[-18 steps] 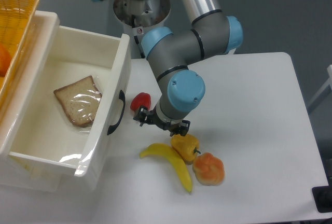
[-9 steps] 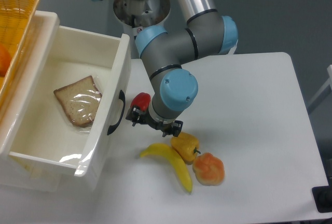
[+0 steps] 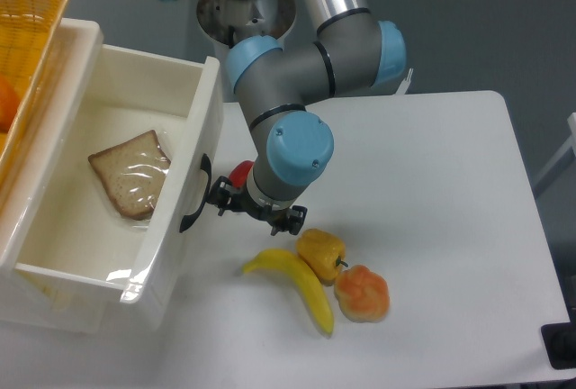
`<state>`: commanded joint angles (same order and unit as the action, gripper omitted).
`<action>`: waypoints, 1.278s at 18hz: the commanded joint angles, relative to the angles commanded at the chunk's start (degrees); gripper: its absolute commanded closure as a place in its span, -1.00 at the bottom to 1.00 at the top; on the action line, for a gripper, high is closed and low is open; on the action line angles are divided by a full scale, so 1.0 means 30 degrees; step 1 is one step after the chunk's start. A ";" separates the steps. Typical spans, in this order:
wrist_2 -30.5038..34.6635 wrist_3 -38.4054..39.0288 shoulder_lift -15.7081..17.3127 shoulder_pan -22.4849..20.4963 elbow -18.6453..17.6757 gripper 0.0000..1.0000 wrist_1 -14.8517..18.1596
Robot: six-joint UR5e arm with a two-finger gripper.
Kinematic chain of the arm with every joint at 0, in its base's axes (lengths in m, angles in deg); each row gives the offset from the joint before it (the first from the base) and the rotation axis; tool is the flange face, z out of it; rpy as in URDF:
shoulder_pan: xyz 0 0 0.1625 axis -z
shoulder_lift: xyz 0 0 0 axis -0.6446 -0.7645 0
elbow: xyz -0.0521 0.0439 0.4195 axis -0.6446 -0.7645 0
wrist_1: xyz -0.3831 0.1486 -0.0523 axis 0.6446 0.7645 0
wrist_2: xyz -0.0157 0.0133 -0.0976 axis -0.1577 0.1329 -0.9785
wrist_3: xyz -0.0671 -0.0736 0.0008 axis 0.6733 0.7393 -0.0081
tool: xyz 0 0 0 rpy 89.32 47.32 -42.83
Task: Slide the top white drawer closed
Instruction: 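Move the gripper sideways to contact the drawer front near its black handle, then push the drawer front with the gripper into the cabinet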
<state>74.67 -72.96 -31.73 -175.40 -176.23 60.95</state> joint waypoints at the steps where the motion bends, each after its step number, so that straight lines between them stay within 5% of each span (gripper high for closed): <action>1: -0.0059 0.0000 0.0058 0.0029 0.0000 -1.00 0.0029; 23: -0.1114 0.0410 0.0848 0.1201 -0.0262 -1.00 0.0791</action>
<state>71.33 -71.73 -29.18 -171.80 -177.02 63.32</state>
